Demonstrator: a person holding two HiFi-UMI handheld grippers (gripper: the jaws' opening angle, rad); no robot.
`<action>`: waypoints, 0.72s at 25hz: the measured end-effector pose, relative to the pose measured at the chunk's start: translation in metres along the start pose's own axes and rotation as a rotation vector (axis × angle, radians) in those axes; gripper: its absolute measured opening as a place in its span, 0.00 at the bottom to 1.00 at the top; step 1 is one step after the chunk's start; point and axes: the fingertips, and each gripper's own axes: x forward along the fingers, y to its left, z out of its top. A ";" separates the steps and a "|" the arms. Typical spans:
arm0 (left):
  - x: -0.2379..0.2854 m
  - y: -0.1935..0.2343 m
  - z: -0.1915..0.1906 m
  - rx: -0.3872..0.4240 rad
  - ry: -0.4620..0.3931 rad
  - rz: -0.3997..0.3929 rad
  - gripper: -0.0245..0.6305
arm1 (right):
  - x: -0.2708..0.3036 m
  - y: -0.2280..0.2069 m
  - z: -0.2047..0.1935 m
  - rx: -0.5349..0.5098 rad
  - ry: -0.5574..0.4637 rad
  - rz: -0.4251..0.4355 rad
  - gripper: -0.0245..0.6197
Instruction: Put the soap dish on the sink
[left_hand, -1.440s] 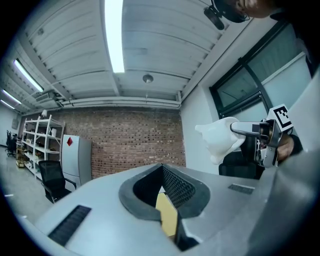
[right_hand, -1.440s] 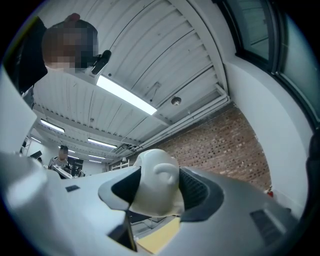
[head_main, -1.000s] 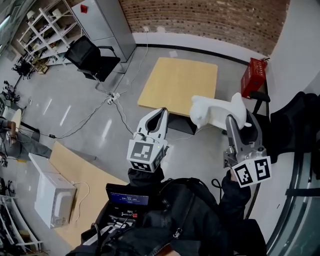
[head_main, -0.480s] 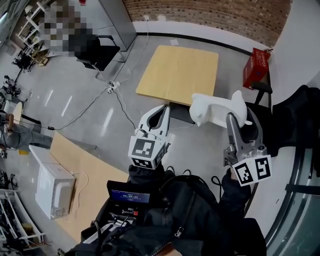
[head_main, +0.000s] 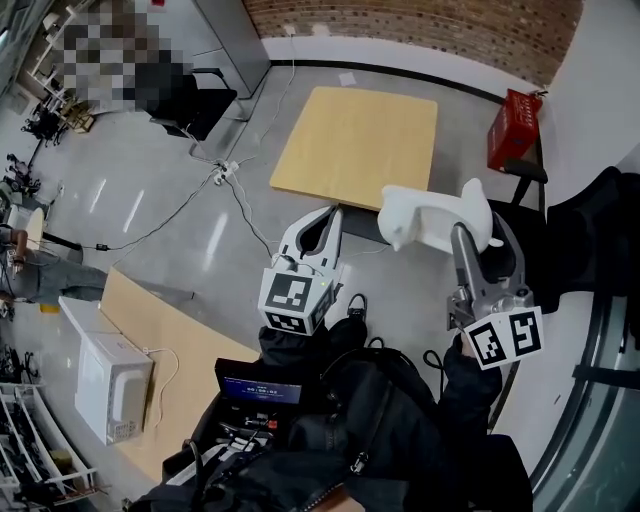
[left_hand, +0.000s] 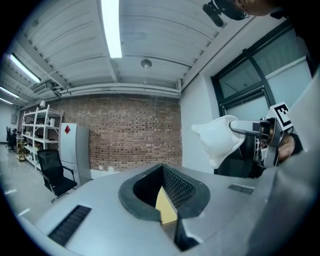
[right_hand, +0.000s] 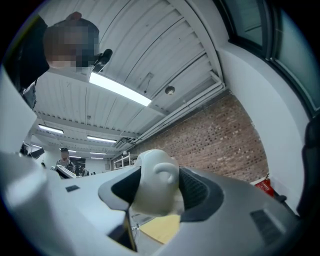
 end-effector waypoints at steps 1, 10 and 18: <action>0.004 0.001 0.000 -0.002 -0.003 -0.004 0.04 | 0.001 -0.002 0.000 -0.002 0.000 -0.005 0.42; 0.067 0.041 0.007 -0.010 -0.002 -0.036 0.04 | 0.067 -0.025 -0.003 -0.012 0.006 -0.029 0.42; 0.108 0.078 0.005 -0.021 0.005 -0.052 0.04 | 0.122 -0.034 -0.014 -0.009 0.014 -0.029 0.42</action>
